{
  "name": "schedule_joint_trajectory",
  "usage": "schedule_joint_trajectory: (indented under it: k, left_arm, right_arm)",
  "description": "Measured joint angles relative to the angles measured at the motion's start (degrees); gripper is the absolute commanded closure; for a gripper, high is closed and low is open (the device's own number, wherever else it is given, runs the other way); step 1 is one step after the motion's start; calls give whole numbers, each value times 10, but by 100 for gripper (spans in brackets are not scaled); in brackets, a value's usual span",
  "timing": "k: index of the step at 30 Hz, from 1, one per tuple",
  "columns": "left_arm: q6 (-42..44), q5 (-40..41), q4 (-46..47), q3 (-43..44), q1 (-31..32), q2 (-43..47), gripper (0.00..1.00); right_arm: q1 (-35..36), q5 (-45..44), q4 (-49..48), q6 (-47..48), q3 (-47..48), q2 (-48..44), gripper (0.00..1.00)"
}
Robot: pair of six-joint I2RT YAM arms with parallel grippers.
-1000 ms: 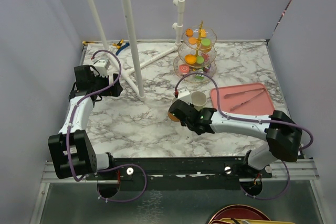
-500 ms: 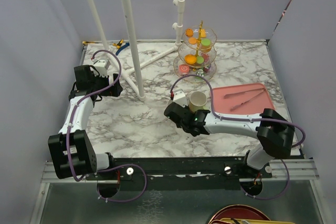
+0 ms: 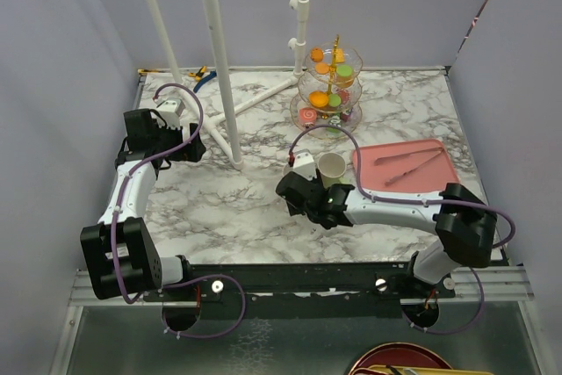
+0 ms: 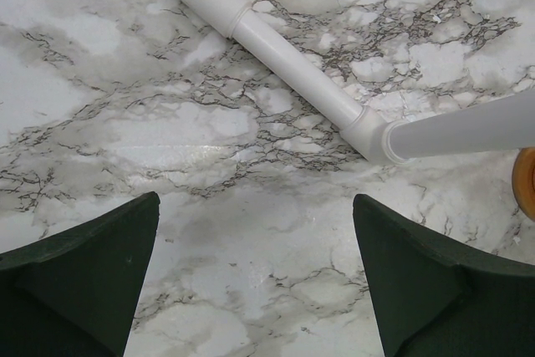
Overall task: Serve the afternoon tea
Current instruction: Place the cup on the coaster.
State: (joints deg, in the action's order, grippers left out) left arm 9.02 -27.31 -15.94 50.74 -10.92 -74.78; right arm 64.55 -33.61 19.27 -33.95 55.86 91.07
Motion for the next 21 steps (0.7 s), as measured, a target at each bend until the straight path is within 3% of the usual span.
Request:
schedule_joint_trajectory:
  k: [3,8,14,21]
  left_arm:
    - [0,-1,0,0,0,0,1]
    - [0,-2,0,0,0,0,1]
    - [-3,-3,0,0,0,0,1]
    - [-7,-3,15,-2,2,-18,1]
  right_arm:
    - [0,-1,7,0,0,-17,28]
    - [0,-5,30,16,30,-62,1]
    - [-35,-22,26,64,71,-131,0]
    - [-255,-1,-36,91,-3,-221,0]
